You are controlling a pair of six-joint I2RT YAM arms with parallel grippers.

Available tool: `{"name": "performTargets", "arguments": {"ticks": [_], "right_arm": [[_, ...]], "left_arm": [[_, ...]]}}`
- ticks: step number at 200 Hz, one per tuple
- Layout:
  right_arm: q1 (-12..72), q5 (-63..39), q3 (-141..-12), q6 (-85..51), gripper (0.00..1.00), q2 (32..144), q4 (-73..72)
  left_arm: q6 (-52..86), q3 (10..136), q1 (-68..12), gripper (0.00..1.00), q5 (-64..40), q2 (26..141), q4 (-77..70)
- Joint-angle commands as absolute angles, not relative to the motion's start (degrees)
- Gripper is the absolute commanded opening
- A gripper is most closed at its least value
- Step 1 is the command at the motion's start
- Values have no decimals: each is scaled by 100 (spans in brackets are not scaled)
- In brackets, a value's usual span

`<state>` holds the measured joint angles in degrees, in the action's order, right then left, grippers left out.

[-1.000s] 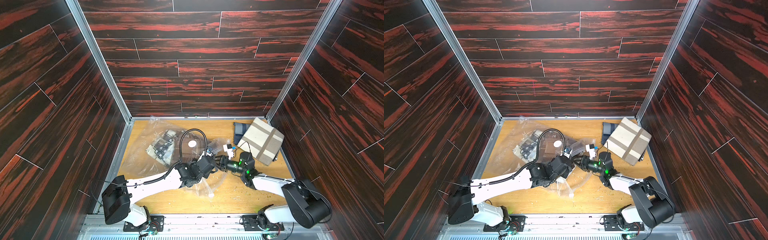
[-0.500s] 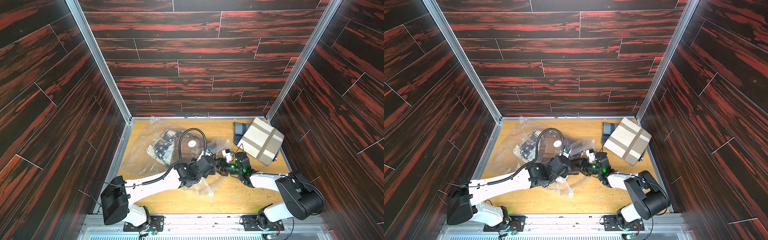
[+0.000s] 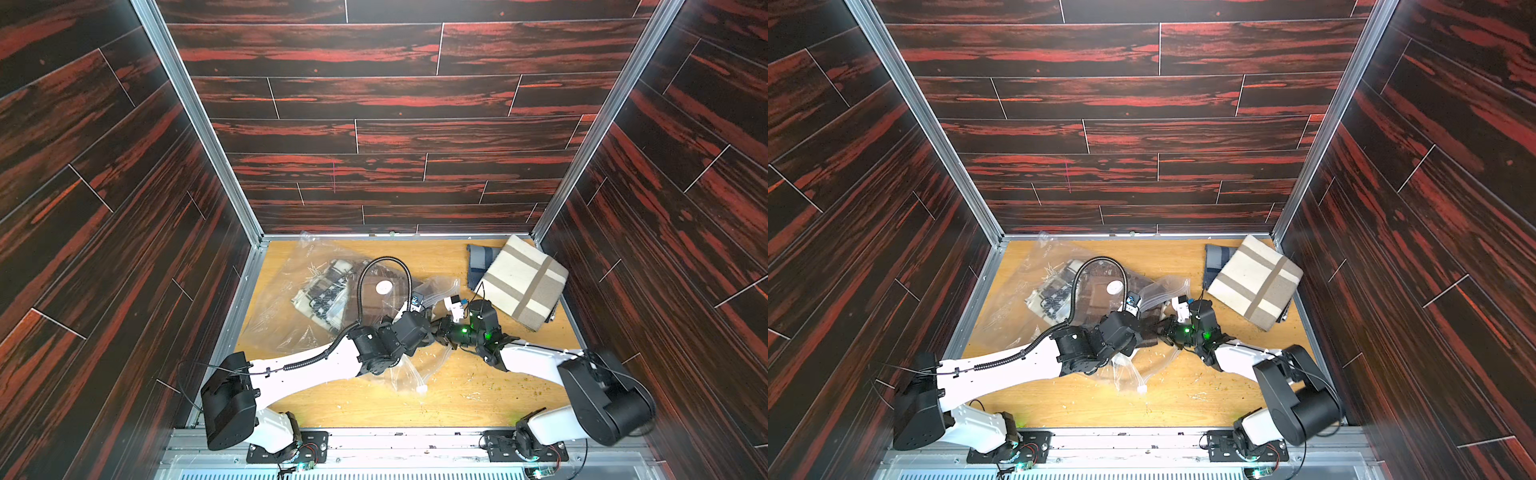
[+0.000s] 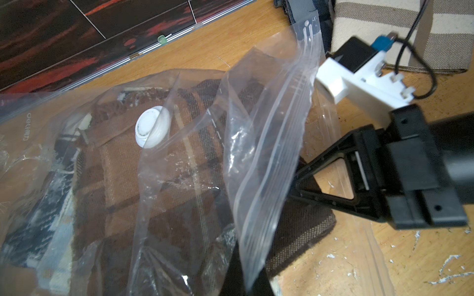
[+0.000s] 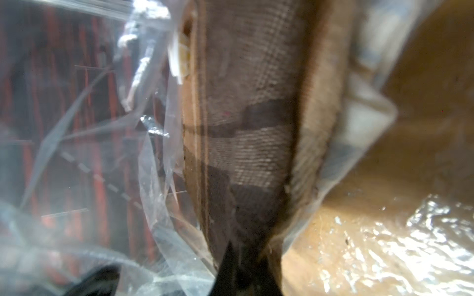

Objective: Take the scarf out of the vacuum bag
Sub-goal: Take out the scarf from the vacuum bag.

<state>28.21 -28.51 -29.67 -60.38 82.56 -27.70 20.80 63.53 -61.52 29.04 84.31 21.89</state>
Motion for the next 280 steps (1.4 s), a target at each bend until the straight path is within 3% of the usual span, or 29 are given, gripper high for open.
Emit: {"name": "performTargets", "arguments": {"ticks": [1, 154, 280], "right_arm": [[2839, -2544, -3212, -5591, 2, 8000, -2089], [2838, -1823, -4456, -4315, 0, 6996, 239], [2759, -1200, -5235, -3075, 0, 6281, 3082]], "left_arm": [[2138, 6413, -6179, 0, 3161, 8312, 2338], [2635, 6692, -5701, 0, 3088, 8560, 2558], [2644, 6700, -5236, 0, 2774, 8584, 2562]]}}
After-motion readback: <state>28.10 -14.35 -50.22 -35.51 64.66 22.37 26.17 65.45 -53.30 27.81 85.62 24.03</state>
